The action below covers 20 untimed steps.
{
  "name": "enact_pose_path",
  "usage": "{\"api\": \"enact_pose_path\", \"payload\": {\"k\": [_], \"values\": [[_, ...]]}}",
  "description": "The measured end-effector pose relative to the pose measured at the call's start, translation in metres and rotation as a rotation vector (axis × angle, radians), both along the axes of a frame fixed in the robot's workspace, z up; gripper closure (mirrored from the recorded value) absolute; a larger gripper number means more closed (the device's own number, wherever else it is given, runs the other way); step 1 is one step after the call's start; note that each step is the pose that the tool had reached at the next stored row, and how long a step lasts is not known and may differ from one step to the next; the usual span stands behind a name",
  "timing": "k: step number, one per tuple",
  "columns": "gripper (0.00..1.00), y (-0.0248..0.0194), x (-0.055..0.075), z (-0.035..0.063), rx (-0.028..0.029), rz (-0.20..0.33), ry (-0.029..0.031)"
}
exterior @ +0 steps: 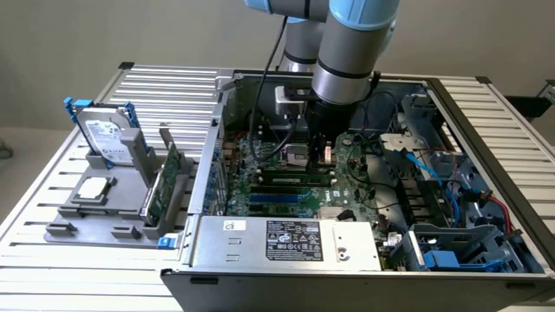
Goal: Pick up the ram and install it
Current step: 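Press down the ram until it locks into place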
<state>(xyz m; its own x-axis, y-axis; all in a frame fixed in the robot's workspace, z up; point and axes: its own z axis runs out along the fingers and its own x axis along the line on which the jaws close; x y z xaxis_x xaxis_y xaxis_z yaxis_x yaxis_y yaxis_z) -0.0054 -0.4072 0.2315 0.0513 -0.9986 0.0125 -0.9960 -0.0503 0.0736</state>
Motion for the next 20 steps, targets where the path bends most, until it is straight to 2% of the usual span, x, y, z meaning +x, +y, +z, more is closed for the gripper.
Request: {"api": "enact_pose_path", "payload": {"k": [13, 14, 17, 20], "values": [[0.89, -0.0001, 0.000, -0.0069, 0.0005, 0.000, -0.0005], [0.89, 0.0002, 0.000, -0.0043, 0.0031, 0.000, -0.0012], [0.89, 0.0000, -0.001, 0.0099, 0.0012, 0.000, -0.0007], [0.89, -0.0001, -0.007, 0.0173, 0.0011, 0.000, -0.0006]]}}
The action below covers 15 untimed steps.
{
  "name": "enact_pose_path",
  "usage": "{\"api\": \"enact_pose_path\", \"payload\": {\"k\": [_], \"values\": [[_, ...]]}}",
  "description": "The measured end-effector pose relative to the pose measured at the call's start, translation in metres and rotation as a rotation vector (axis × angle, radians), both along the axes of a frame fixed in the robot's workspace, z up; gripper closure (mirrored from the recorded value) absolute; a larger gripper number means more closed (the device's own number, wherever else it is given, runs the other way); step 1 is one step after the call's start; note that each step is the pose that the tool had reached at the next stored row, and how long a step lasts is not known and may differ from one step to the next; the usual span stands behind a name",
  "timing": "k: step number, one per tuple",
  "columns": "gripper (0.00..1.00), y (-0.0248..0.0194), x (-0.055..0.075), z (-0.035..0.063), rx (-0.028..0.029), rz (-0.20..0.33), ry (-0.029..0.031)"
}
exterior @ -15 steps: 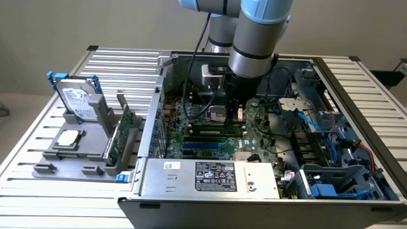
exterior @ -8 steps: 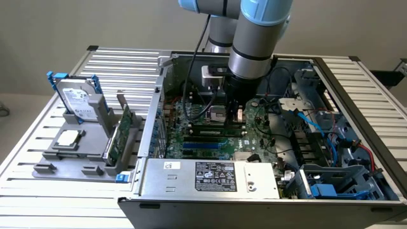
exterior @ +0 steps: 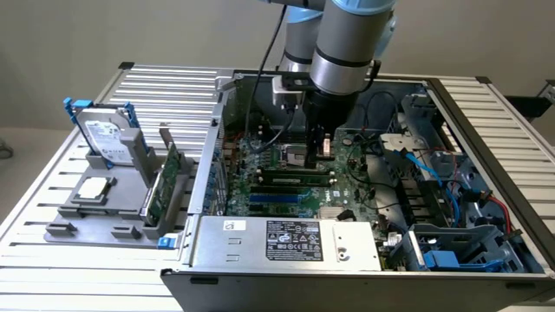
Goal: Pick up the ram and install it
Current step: 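Press down the ram until it locks into place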
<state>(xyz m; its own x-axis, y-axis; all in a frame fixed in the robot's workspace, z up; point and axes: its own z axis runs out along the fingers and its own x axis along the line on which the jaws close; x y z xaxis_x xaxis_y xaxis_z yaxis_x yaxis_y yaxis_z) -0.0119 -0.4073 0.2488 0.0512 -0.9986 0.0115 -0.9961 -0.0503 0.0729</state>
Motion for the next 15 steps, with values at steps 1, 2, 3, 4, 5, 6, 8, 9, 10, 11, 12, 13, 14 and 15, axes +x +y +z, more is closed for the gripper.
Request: {"api": "enact_pose_path", "payload": {"k": [1, 2, 3, 4, 5, 6, 8, 9, 10, 11, 12, 13, 14, 15], "values": [[0.89, 0.0000, -0.0034, 0.0010, 0.0000, 0.000, 0.0000], [0.89, 0.0000, -0.0070, 0.0018, 0.0001, 0.000, 0.0000], [0.89, -0.0004, -0.0099, 0.0025, 0.0002, 0.000, -0.0001], [0.89, -0.0013, -0.0113, 0.0033, 0.0002, 0.000, 0.0000], [0.89, -0.0026, -0.0115, 0.0040, 0.0002, 0.000, -0.0001], [0.89, -0.0045, -0.0116, 0.0046, 0.0000, 0.000, 0.0000], [0.89, -0.0070, -0.0118, 0.0048, 0.0001, 0.000, 0.0000], [0.89, -0.0069, -0.0118, 0.0048, 0.0005, 0.000, 0.0000], [0.89, -0.0070, -0.0118, 0.0048, 0.0003, 0.000, 0.0000], [0.89, -0.0070, -0.0118, 0.0048, 0.0003, 0.000, 0.0000], [0.89, -0.0070, -0.0118, 0.0048, 0.0003, 0.000, 0.0000], [0.89, -0.0070, -0.0118, 0.0049, 0.0003, 0.000, 0.0000], [0.89, -0.0070, -0.0118, 0.0049, 0.0003, 0.000, 0.0000], [0.89, -0.0070, -0.0118, 0.0048, 0.0003, 0.000, 0.0000]]}}
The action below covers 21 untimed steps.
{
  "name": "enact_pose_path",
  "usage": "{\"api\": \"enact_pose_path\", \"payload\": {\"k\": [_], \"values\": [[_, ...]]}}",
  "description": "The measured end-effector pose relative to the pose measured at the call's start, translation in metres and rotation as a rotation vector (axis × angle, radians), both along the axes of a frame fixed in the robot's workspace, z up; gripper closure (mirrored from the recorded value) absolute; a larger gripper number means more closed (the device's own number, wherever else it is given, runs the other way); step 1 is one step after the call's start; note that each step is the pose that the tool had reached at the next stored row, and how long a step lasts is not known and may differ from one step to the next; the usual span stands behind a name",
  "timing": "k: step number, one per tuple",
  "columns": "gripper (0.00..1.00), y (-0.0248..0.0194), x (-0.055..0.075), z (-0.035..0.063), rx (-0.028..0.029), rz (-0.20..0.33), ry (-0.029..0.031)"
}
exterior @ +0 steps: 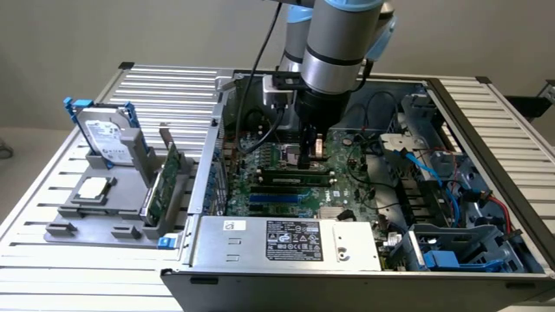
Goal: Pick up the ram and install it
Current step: 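Press down the ram until it locks into place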
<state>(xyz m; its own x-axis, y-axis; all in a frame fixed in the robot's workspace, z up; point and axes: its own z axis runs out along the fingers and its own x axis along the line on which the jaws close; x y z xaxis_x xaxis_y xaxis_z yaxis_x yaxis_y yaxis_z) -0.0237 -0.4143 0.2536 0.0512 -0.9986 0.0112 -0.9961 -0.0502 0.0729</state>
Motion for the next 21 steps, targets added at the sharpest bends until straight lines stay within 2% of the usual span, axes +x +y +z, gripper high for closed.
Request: {"api": "enact_pose_path", "payload": {"k": [11, 18, 21], "values": [[0.89, -0.0007, 0.0000, 0.0000, -0.0001, -0.003, 0.0005], [0.89, -0.0015, 0.0000, 0.0000, -0.0005, -0.067, 0.0006], [0.89, -0.0015, 0.0000, 0.0000, -0.0043, -0.096, 0.0005]]}}
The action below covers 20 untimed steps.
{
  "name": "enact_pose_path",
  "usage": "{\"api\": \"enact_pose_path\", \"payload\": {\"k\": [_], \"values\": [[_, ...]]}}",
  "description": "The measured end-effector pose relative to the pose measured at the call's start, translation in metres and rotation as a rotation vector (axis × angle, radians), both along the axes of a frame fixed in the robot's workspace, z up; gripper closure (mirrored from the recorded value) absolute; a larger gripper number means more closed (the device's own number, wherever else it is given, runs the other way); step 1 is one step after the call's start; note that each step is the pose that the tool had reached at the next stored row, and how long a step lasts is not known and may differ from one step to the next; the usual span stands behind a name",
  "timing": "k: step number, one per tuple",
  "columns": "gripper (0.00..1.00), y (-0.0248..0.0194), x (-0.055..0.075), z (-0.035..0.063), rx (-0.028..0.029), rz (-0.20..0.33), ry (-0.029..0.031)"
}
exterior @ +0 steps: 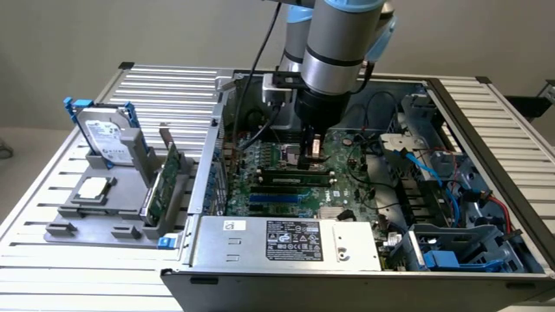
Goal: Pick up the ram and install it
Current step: 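Press down the ram until it locks into place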
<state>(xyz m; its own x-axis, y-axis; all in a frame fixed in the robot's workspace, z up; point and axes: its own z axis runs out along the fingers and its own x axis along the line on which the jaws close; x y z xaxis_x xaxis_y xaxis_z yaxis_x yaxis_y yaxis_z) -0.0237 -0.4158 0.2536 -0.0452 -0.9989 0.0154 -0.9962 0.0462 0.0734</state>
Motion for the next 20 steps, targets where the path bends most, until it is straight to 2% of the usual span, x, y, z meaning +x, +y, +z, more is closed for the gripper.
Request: {"api": "enact_pose_path", "payload": {"k": [4, 8, 12, 18, 20], "values": [[0.89, 0.0000, 0.0000, 0.0000, -0.0112, -0.042, -0.0006], [0.89, 0.0000, 0.0000, -0.0001, -0.0257, -0.082, -0.0051], [0.89, 0.0000, 0.0000, -0.0003, -0.0366, -0.126, -0.0093], [0.89, 0.0000, 0.0000, -0.0013, -0.0497, -0.197, -0.0154], [0.89, 0.0000, 0.0000, -0.0013, -0.0515, -0.221, -0.0164]]}}
